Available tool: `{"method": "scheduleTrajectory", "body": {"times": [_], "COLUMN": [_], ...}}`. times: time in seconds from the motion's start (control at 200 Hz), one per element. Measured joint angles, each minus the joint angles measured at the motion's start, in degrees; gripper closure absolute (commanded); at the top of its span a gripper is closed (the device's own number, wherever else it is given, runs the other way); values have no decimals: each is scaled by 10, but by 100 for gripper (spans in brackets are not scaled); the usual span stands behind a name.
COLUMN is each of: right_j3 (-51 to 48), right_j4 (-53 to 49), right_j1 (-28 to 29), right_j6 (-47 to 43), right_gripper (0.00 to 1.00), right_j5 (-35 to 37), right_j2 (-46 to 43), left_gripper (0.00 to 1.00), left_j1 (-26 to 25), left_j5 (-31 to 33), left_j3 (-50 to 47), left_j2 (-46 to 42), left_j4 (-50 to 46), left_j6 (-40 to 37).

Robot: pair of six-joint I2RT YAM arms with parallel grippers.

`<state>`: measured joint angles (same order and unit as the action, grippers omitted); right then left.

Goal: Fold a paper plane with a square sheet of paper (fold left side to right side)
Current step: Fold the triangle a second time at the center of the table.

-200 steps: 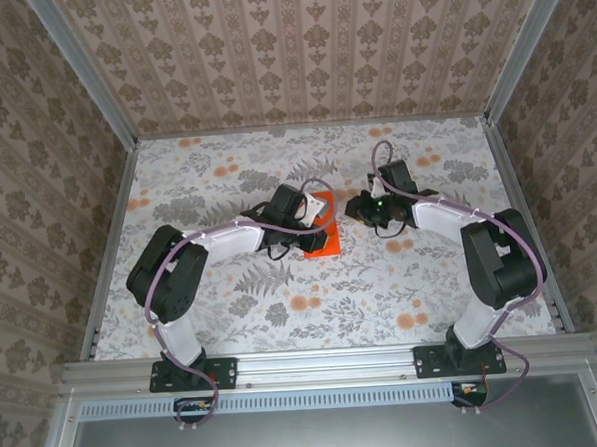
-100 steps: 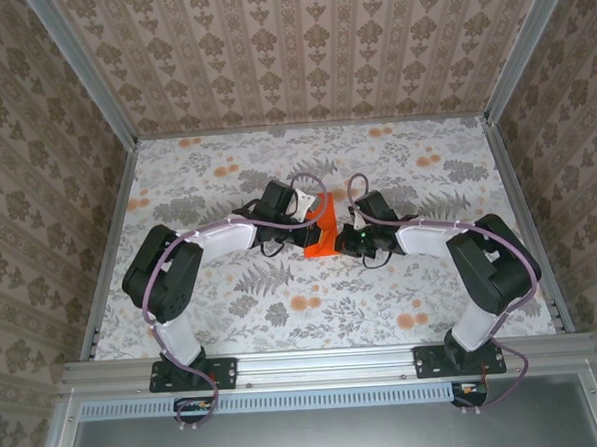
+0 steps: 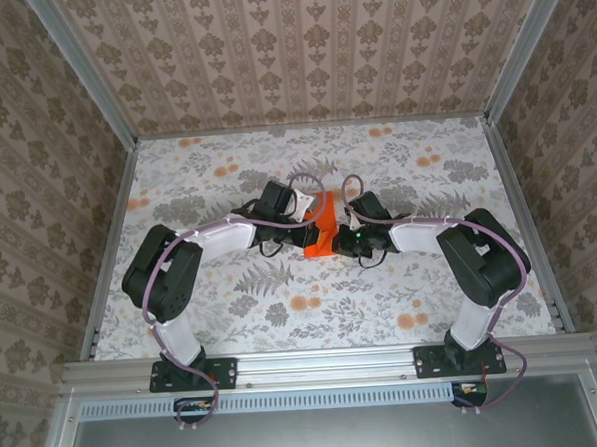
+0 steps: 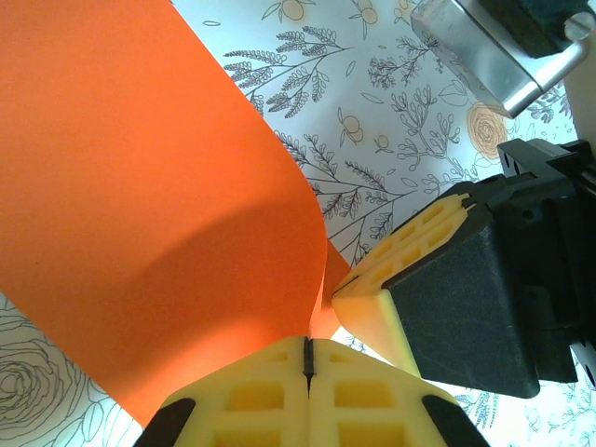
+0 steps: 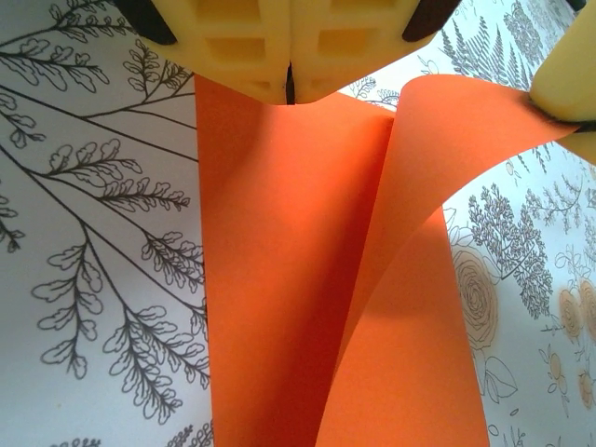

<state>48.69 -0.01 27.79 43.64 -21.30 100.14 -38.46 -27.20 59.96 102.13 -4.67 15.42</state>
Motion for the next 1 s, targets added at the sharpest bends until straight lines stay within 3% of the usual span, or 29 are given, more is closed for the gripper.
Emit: {"method": "scheduleTrajectory", "body": {"times": [1.0], "right_j3": [36], "right_j4": [-65], "right_j1": [0], "right_j6": [-26], "right_gripper": [100], "right_j5": [12], "right_j2": [22], "left_gripper": [100], "left_j1": [21], "left_j5": [22], "left_j3": [35], "left_j2": [21], "left_j4": [-39], "left_j6": [0]}}
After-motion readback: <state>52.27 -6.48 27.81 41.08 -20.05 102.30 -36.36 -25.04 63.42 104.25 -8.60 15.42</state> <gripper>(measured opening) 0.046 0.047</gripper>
